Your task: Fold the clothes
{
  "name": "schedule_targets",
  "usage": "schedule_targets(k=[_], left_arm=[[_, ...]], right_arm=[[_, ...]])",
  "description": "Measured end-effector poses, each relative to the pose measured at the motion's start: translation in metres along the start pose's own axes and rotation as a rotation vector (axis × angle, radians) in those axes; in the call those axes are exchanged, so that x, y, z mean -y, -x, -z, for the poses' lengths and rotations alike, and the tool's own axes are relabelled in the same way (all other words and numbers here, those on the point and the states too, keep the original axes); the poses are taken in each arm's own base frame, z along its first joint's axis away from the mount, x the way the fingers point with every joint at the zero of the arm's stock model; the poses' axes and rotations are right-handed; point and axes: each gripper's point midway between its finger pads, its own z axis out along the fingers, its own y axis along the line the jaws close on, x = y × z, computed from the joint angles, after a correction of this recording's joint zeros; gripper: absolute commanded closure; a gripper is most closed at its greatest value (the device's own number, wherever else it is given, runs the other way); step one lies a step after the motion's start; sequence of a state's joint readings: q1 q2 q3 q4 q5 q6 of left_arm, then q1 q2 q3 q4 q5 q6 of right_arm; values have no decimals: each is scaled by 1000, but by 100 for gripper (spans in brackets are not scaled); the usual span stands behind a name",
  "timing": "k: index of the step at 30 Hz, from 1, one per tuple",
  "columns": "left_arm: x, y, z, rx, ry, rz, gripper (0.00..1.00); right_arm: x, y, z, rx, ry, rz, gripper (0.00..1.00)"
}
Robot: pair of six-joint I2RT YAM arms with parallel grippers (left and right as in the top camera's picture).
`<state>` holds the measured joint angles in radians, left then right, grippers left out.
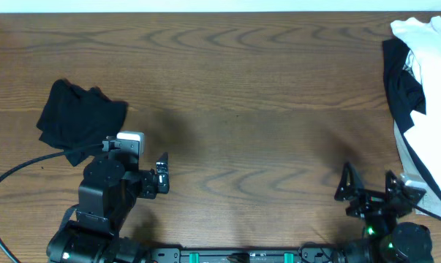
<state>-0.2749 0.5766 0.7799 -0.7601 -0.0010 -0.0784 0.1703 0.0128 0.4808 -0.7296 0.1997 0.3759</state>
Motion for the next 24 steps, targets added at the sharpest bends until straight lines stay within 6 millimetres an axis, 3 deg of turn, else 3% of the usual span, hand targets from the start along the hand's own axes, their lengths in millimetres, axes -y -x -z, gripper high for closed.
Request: schedule_targets(k=[7, 9, 13, 24], left_arm=[[0, 0, 0, 0, 0, 0, 2], [0, 0, 0, 0, 0, 0, 2], [0, 0, 0, 0, 0, 0, 2], [0, 0, 0, -1, 3, 0, 2]], right_arm=[[-8, 2, -35, 149, 48, 82, 1], [-6, -9, -46, 155, 48, 95, 1], [7, -55, -66, 61, 25, 123, 1], [5, -54, -67, 69, 38, 130, 1]])
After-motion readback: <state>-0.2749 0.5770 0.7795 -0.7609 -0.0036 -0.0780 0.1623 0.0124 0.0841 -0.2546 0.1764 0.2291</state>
